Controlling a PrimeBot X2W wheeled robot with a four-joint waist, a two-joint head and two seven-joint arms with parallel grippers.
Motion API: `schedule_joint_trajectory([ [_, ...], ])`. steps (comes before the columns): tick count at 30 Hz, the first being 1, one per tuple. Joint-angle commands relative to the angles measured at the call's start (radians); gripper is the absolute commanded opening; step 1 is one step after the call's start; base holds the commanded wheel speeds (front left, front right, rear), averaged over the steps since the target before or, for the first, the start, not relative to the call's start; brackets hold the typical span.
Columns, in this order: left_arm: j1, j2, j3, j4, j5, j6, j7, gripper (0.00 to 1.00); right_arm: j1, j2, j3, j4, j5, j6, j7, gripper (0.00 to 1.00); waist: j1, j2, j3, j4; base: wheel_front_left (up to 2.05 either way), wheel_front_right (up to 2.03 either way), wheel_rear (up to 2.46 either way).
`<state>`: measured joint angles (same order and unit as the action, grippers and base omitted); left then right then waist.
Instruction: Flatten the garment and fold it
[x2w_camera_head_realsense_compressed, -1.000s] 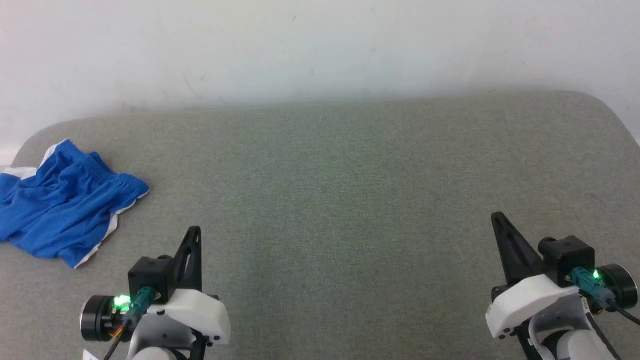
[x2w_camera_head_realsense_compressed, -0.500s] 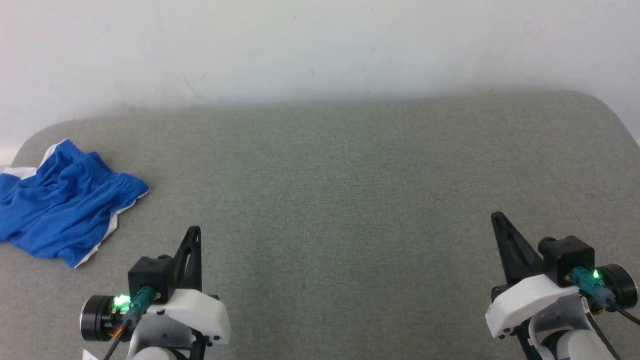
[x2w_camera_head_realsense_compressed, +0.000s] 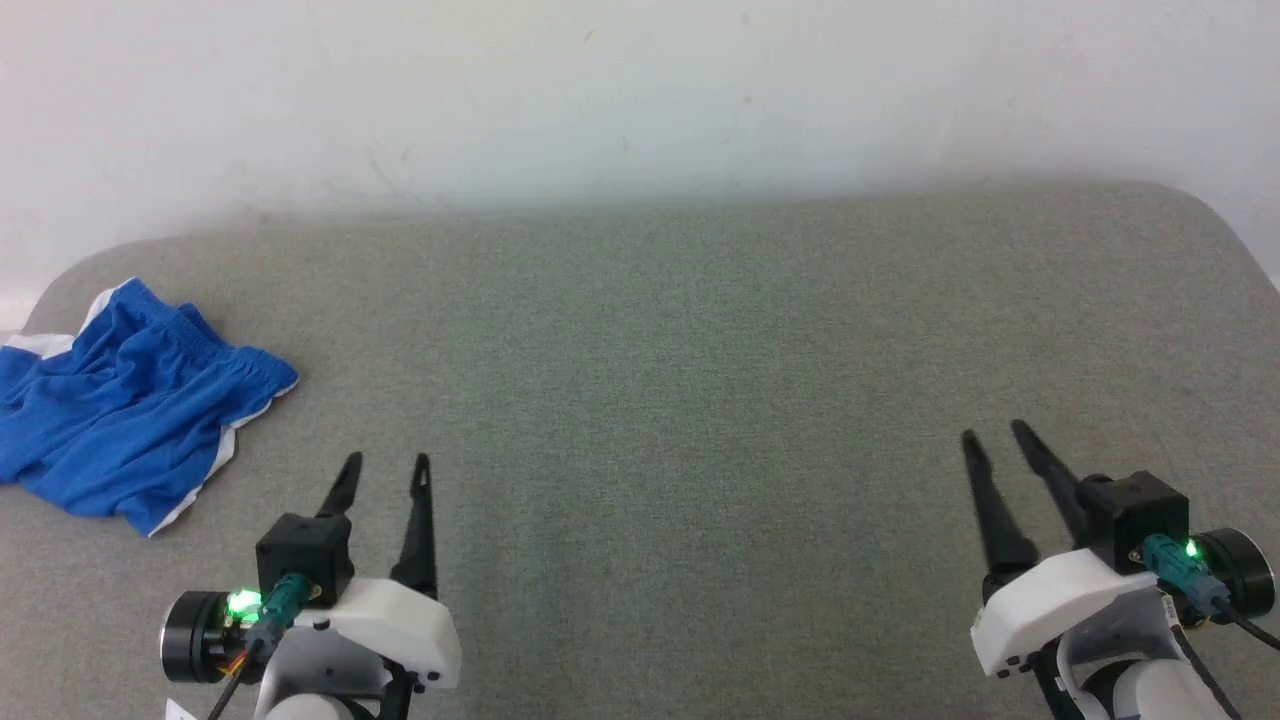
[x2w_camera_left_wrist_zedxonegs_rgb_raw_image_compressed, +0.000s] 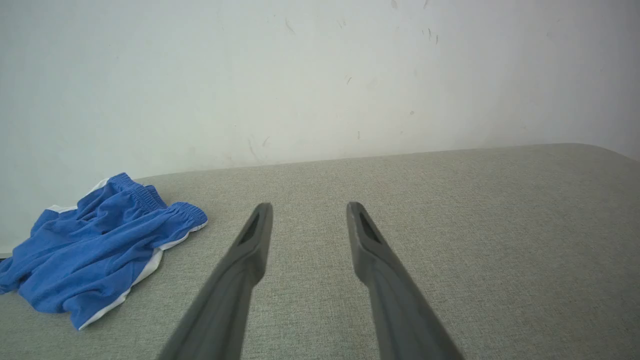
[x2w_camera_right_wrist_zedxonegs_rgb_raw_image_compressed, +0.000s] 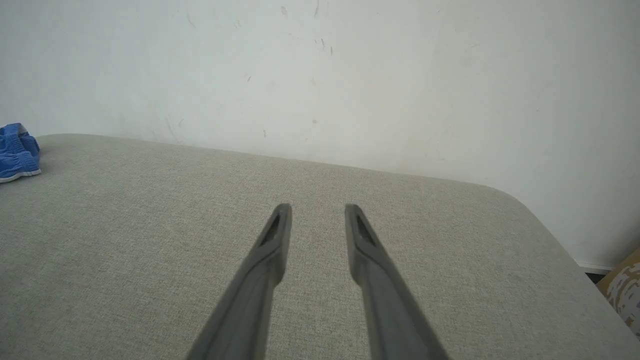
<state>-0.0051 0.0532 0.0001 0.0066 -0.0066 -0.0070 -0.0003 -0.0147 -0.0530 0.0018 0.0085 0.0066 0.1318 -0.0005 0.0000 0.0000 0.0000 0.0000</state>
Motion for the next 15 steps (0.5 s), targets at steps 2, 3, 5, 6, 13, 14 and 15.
schedule_joint_trajectory([
  [2,0.0,0.0,-0.002,0.002,-0.004,-0.001,-0.005,1.0,0.003,0.0,0.0,0.004,0.009,0.0,-0.005,1.0,0.0,0.0,0.0,0.0,0.0,0.0,0.0],
  [3,0.0,0.0,-0.003,0.003,-0.005,-0.001,-0.007,1.0,0.003,0.0,-0.001,0.005,0.012,0.0,-0.007,1.0,0.0,0.0,0.0,0.0,0.0,0.0,0.0],
  [5,0.0,0.0,-0.005,0.005,-0.008,-0.002,-0.011,1.0,0.005,0.0,-0.002,0.008,0.018,0.0,-0.011,1.0,0.0,0.0,0.0,0.0,0.0,0.0,0.0],
  [6,0.0,0.0,-0.005,0.005,-0.008,-0.002,-0.011,1.0,0.005,0.0,-0.002,0.008,0.018,0.0,-0.011,1.0,0.0,0.0,0.0,0.0,0.0,0.0,0.0],
  [13,-0.001,0.0,-0.01,0.01,-0.019,-0.004,-0.026,1.0,0.009,0.0,-0.006,0.016,0.037,0.0,-0.026,1.0,0.0,0.0,0.001,-0.001,0.0,0.0,0.0],
  [14,-0.001,0.0,-0.01,0.011,-0.02,-0.005,-0.028,1.0,0.01,0.0,-0.007,0.017,0.04,0.0,-0.028,1.0,0.0,0.0,0.001,-0.001,0.0,0.0,0.0],
  [15,-0.001,0.0,-0.011,0.012,-0.021,-0.005,-0.03,1.0,0.011,0.0,-0.007,0.018,0.042,0.0,-0.03,1.0,0.0,0.0,0.001,-0.001,0.0,0.0,0.0],
])
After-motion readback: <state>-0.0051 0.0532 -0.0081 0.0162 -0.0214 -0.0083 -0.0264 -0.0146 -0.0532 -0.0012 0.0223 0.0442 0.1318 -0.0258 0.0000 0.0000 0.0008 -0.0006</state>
